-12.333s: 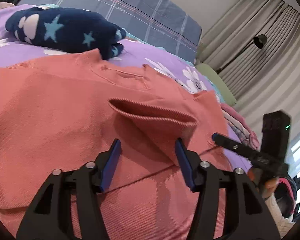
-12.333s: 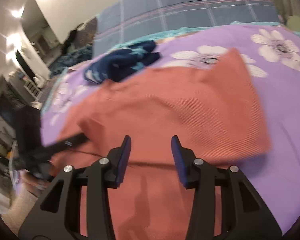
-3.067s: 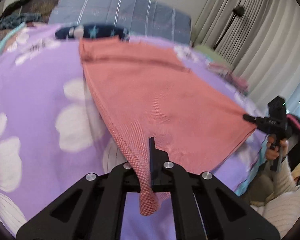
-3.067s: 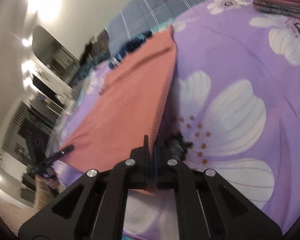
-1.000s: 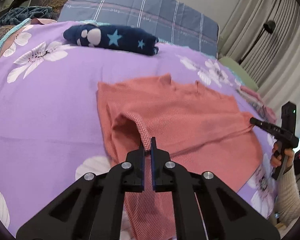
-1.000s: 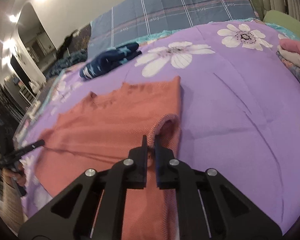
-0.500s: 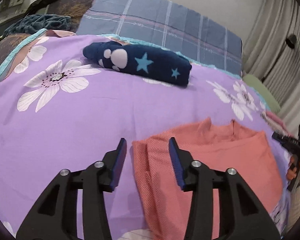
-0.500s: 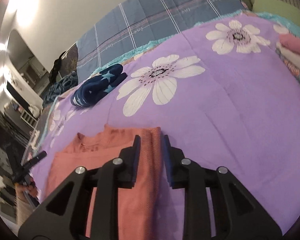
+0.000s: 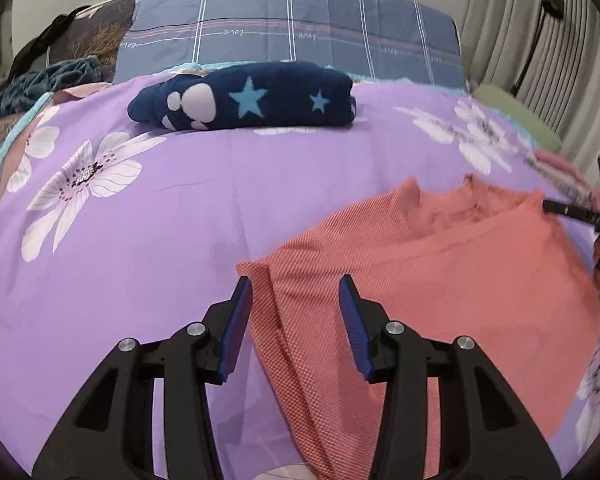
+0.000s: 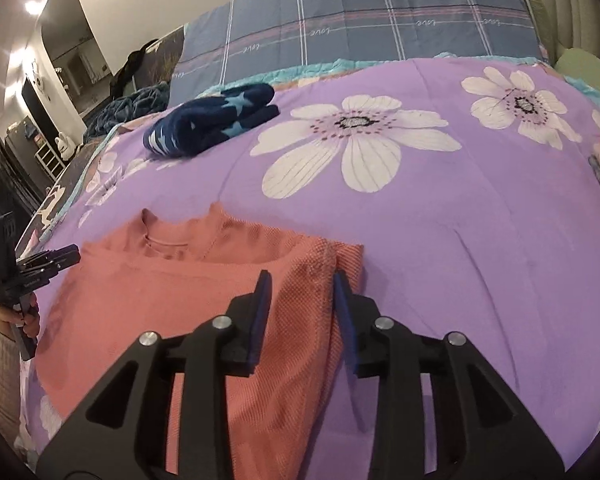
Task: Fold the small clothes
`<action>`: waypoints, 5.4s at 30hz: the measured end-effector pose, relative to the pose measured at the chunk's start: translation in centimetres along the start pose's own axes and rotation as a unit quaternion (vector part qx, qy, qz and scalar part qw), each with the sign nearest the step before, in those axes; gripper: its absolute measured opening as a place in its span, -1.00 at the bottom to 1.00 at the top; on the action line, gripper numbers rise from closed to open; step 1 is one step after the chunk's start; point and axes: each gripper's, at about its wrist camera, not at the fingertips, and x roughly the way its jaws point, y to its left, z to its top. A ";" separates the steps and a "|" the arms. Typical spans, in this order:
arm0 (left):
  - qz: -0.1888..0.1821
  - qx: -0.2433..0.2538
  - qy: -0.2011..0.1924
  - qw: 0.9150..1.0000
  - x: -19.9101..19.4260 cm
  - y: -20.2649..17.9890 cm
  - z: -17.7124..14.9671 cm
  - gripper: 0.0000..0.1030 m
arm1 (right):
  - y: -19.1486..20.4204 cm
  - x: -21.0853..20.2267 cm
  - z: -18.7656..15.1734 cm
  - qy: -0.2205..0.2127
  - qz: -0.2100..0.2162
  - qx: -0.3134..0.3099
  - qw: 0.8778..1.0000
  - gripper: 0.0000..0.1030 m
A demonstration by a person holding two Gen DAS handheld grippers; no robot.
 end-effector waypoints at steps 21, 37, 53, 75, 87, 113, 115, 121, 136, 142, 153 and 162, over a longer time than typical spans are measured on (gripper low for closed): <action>0.007 0.030 -0.018 0.999 0.7 -0.8 1.3 -0.92 | 0.2 -0.9 0.5 -0.021 0.009 0.016 1.000 -0.93; 0.066 0.056 0.001 0.996 3.7 -1.0 4.0 -0.79 | -2.6 3.3 2.7 -0.005 -0.027 0.063 0.998 -0.73; -0.077 -0.038 0.010 0.996 -9.5 -1.1 -10.1 -0.31 | -1.0 -8.6 -9.4 0.005 0.027 0.030 0.999 -0.47; -0.083 0.302 -0.033 0.949 -6.3 -31.5 -9.0 -0.39 | -7.0 -6.1 -4.2 0.034 0.077 0.111 0.990 -0.60; -0.045 0.394 -0.036 0.917 -2.2 -38.8 -9.6 -0.10 | -6.1 0.3 0.6 0.075 0.135 0.099 0.983 -0.26; -0.151 0.387 -0.016 0.910 -2.1 -38.3 -8.3 -0.76 | -5.6 1.3 2.3 0.013 0.075 0.046 0.996 -0.80; -0.146 0.392 -0.006 0.908 -1.4 -38.8 -9.1 -0.61 | -6.3 1.5 2.1 0.021 0.049 0.052 0.997 -0.41; -0.185 0.386 -0.001 0.904 -1.7 -38.7 -9.8 -0.49 | -6.5 -1.7 0.5 0.009 0.067 0.044 0.997 -0.53; -0.068 0.198 -0.015 0.978 -7.1 -24.0 -9.4 -0.39 | 3.6 -5.4 -7.6 -0.002 -0.056 -0.119 0.991 -0.65; 0.074 0.016 -0.048 0.996 -11.8 -8.9 -10.7 -0.21 | 12.6 -9.5 -9.4 -0.058 -0.047 -0.224 0.972 -0.57; 0.089 -0.058 -0.073 0.992 -13.9 1.2 -14.6 -0.21 | 32.9 -4.2 -18.7 -0.060 0.040 -0.444 0.893 -0.31; 0.028 -0.034 -0.070 0.997 -13.1 4.4 -12.1 -0.21 | 37.4 1.0 -20.7 -0.029 -0.025 -0.502 0.864 -0.17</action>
